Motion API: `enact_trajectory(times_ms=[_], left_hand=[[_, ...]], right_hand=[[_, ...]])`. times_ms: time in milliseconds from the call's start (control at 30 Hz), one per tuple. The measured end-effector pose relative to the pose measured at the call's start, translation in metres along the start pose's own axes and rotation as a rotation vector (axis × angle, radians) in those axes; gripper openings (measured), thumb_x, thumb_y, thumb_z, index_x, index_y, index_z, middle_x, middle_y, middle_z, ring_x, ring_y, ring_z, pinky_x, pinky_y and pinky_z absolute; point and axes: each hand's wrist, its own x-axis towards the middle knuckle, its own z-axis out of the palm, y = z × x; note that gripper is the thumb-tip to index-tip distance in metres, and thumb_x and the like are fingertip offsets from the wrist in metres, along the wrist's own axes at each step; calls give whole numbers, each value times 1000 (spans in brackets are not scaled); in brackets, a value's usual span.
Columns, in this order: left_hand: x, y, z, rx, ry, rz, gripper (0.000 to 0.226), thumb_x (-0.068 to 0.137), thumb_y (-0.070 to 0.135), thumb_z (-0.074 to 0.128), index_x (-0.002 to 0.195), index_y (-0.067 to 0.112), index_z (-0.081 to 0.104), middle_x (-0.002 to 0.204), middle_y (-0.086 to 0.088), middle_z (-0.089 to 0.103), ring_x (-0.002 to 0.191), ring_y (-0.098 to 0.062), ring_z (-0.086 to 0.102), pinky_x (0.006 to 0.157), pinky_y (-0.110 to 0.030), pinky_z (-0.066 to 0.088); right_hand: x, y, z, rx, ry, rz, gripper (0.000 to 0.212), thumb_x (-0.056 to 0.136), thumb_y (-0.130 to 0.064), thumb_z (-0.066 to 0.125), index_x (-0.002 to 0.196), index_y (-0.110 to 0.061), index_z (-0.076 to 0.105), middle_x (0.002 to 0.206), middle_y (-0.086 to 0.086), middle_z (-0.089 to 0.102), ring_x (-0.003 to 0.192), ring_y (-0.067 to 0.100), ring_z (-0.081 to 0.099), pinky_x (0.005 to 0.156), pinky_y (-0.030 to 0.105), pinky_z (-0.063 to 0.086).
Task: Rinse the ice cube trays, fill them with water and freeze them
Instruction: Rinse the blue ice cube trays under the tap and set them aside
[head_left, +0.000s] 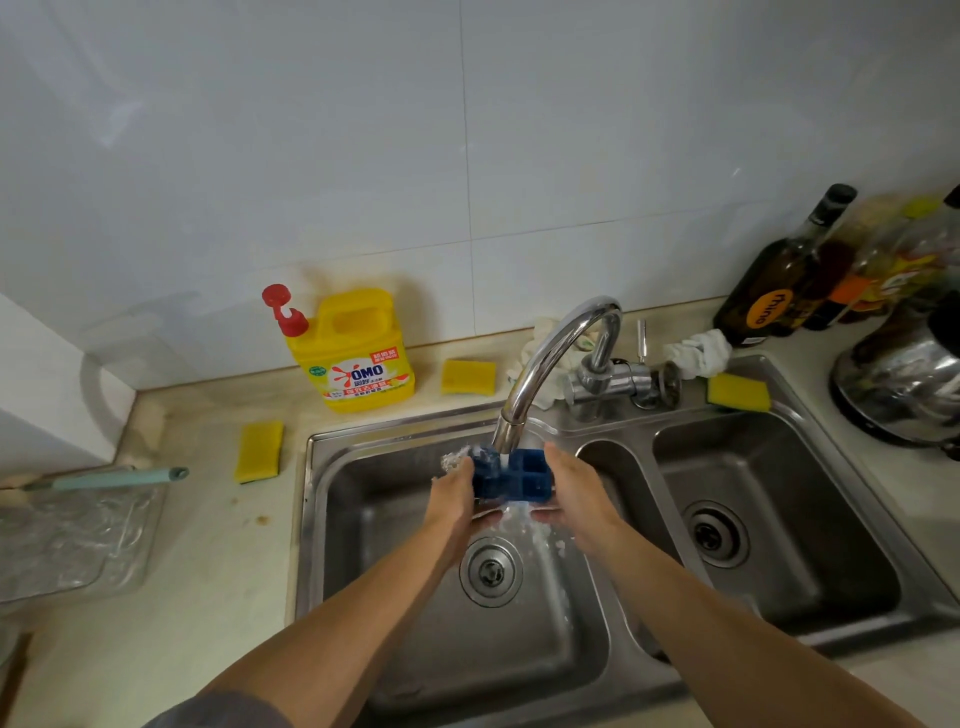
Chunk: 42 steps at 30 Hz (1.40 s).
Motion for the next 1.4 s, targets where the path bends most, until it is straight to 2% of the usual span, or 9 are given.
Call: enact_trajectory(times_ms=[133, 300, 433, 600, 767, 867, 1033, 1200, 1400], left_hand=[[-2, -1, 3, 19, -54, 4, 32, 106, 38, 45, 117, 14, 64, 109, -13, 73, 90, -26, 76, 68, -35, 60], [-5, 1, -6, 70, 14, 96, 37, 108, 40, 38, 114, 15, 65, 104, -12, 74, 94, -25, 72, 64, -28, 58], [-10, 0, -8, 182, -95, 131, 40, 108, 41, 38, 115, 16, 69, 104, -9, 76, 94, -22, 74, 67, -28, 58], [-13, -12, -18, 325, -167, 100, 34, 108, 42, 40, 114, 21, 66, 108, -8, 73, 99, -22, 72, 79, -34, 61], [-11, -26, -31, 482, -141, 100, 25, 105, 34, 50, 114, 17, 66, 106, -13, 70, 90, -23, 68, 71, -30, 55], [-10, -34, -36, 606, -85, 96, 20, 105, 32, 50, 103, 18, 64, 105, -12, 70, 92, -24, 70, 73, -31, 56], [-11, -41, -32, 863, -7, 207, 33, 103, 28, 51, 95, 1, 70, 96, -19, 73, 87, -26, 69, 81, -40, 55], [-19, -45, -13, 998, -92, 255, 23, 103, 25, 51, 87, 15, 64, 90, -6, 68, 85, -23, 66, 80, -34, 51], [-35, -43, 26, 1078, -198, 411, 26, 105, 23, 48, 91, 8, 65, 84, -8, 61, 75, -16, 55, 65, -25, 41]], right_hand=[[0, 3, -6, -39, 5, -14, 29, 107, -45, 40, 103, -27, 62, 109, 7, 68, 100, 24, 68, 85, 45, 62], [-8, 0, -6, 8, -96, 46, 44, 106, -53, 40, 120, -17, 63, 109, 16, 71, 88, 32, 75, 65, 37, 61], [-16, 8, -19, 115, -203, 223, 57, 104, -60, 38, 124, -12, 61, 108, 27, 72, 77, 35, 72, 62, 38, 58], [-22, 13, -27, 154, -203, 211, 45, 102, -47, 54, 119, -7, 63, 103, 26, 70, 74, 29, 69, 59, 35, 58], [-26, 25, -33, -254, -93, -15, 27, 91, -35, 71, 109, -15, 68, 101, 10, 72, 83, 25, 72, 71, 41, 64], [-33, 34, -43, -640, 6, -270, 21, 84, -37, 72, 100, -25, 66, 95, -5, 69, 86, 12, 67, 74, 34, 58], [-42, 47, -61, -847, 72, -458, 37, 85, -41, 69, 118, -28, 58, 119, -5, 48, 92, 8, 56, 76, 15, 44], [-61, 52, -81, -840, 179, -527, 45, 88, -36, 72, 129, -24, 59, 127, -7, 44, 105, 7, 50, 98, 26, 46], [-84, -4, -130, -626, 477, -868, 40, 86, -32, 73, 122, -24, 59, 127, -4, 46, 109, 8, 53, 90, 19, 50]])
